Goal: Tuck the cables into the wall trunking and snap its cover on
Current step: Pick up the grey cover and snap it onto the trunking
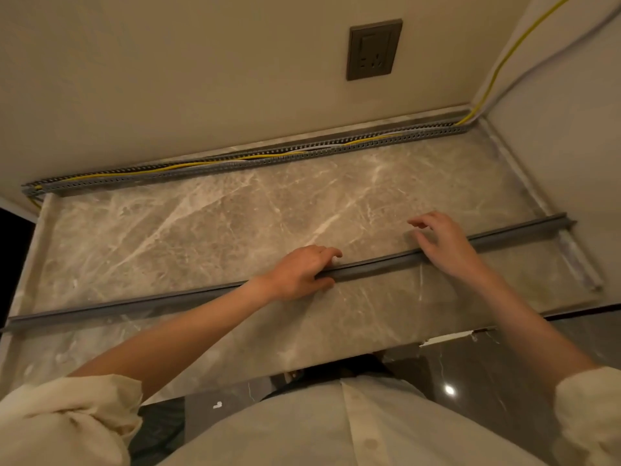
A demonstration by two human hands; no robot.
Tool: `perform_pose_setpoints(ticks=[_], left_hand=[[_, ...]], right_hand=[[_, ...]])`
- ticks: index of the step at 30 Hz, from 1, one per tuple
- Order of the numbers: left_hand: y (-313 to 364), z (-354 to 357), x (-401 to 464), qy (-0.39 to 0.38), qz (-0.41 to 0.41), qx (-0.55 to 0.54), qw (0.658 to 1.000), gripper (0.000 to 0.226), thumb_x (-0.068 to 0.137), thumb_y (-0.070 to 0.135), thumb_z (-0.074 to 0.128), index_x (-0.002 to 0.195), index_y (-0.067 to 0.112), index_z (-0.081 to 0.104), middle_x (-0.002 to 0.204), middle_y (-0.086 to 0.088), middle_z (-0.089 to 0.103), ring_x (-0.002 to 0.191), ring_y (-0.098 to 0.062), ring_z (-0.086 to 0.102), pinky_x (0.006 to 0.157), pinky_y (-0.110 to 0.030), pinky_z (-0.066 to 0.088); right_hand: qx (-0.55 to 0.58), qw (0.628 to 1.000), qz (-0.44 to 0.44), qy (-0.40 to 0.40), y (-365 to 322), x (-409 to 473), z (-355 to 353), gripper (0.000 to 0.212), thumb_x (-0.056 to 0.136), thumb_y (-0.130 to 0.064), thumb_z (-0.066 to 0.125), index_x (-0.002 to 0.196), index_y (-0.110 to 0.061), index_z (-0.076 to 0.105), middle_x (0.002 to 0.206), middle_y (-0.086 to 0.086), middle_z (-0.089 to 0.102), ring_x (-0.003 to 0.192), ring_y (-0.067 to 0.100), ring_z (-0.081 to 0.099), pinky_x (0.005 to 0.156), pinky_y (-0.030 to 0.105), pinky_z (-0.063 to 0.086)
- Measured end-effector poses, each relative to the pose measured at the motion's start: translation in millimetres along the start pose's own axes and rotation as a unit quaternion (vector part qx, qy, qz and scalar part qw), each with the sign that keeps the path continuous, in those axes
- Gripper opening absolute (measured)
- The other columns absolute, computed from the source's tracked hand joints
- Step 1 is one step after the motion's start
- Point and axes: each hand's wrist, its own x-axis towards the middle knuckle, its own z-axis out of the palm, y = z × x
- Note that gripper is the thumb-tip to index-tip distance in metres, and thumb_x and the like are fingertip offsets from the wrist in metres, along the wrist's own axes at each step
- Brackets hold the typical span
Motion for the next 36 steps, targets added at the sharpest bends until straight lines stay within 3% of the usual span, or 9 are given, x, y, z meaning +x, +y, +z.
perform_pose_setpoints(ticks=[4,11,15,17,19,21,25,28,36], left_hand=[[-4,-11,-2,0.035,-0.003,-0.017,0.999,0.038,0.086,0.023,0.059,0.120,0.008,0.052,0.102,-0.010,0.066,0.093,-0.022,0.059,0.080,-0.031,0.045],[-2,-38,10,0.077,-0.068,0.021,0.995,0.019,0.090,0.016,0.046,0.102,0.008,0.058,0.095,-0.012,0.066,0.082,-0.029,0.060,0.069,-0.042,0.049],[-12,-50,16,0.116,-0.134,0.016,0.984,0.027,0.094,0.026,0.042,0.080,0.008,0.056,0.070,-0.009,0.061,0.064,-0.030,0.058,0.058,-0.039,0.042],[-22,-57,15,0.124,-0.142,0.023,0.982,0.041,0.094,0.044,0.044,0.071,0.012,0.053,0.061,-0.002,0.054,0.056,-0.023,0.052,0.054,-0.035,0.037],[-32,-67,13,0.121,-0.142,0.067,0.980,0.050,0.087,0.061,0.046,0.069,0.015,0.050,0.058,0.002,0.051,0.052,-0.018,0.048,0.049,-0.032,0.032],[-43,-77,13,0.122,-0.132,0.115,0.977,0.050,0.084,0.063,0.048,0.070,0.015,0.051,0.059,0.001,0.054,0.053,-0.019,0.050,0.048,-0.030,0.030],[-72,-95,19,0.117,-0.146,0.191,0.964,0.031,0.092,0.039,0.050,0.085,0.009,0.056,0.080,-0.013,0.067,0.071,-0.033,0.061,0.056,-0.035,0.038],[-88,-109,27,0.115,-0.179,0.214,0.953,0.026,0.093,0.032,0.049,0.089,0.008,0.056,0.087,-0.017,0.068,0.078,-0.035,0.062,0.059,-0.038,0.041],[-115,-138,57,0.114,-0.233,0.231,0.938,0.022,0.091,0.022,0.049,0.092,0.001,0.056,0.096,-0.026,0.067,0.086,-0.042,0.062,0.066,-0.044,0.045]], right_hand=[[-0.011,1.000,-0.025,-0.002,10,6,-2,0.024,0.093,-0.025,0.054,0.105,-0.008,0.067,0.098,0.012,0.068,0.095,0.027,0.061,0.088,0.046,0.047],[-0.082,0.995,-0.049,-0.016,29,24,-4,0.044,0.082,-0.046,0.063,0.113,-0.015,0.062,0.105,0.006,0.063,0.105,0.026,0.054,0.097,0.041,0.033],[-0.077,0.995,-0.039,-0.041,37,39,-14,0.041,0.082,-0.020,0.068,0.121,-0.014,0.057,0.114,0.008,0.060,0.113,0.028,0.050,0.103,0.042,0.032],[-0.051,0.998,-0.035,-0.025,39,47,-21,0.039,0.081,-0.006,0.066,0.119,-0.011,0.059,0.111,0.012,0.063,0.109,0.030,0.054,0.101,0.045,0.038],[-0.022,0.999,-0.038,-0.002,40,55,-29,0.037,0.079,-0.003,0.068,0.115,-0.007,0.061,0.104,0.015,0.065,0.100,0.032,0.058,0.094,0.047,0.044],[-0.009,0.999,-0.040,0.014,43,63,-36,0.036,0.077,-0.005,0.072,0.112,-0.007,0.063,0.098,0.014,0.066,0.095,0.031,0.060,0.089,0.044,0.046],[0.007,0.999,-0.026,0.031,51,84,-44,0.040,0.077,-0.013,0.075,0.114,-0.010,0.062,0.093,0.005,0.061,0.092,0.025,0.059,0.085,0.037,0.047],[0.036,0.998,-0.023,0.041,47,104,-46,0.049,0.072,-0.025,0.079,0.116,-0.014,0.060,0.091,0.000,0.058,0.086,0.018,0.056,0.078,0.029,0.044],[0.006,0.996,-0.065,0.067,41,168,-48,0.035,0.078,-0.031,0.073,0.105,-0.009,0.069,0.093,0.015,0.063,0.093,0.031,0.055,0.085,0.043,0.043]])
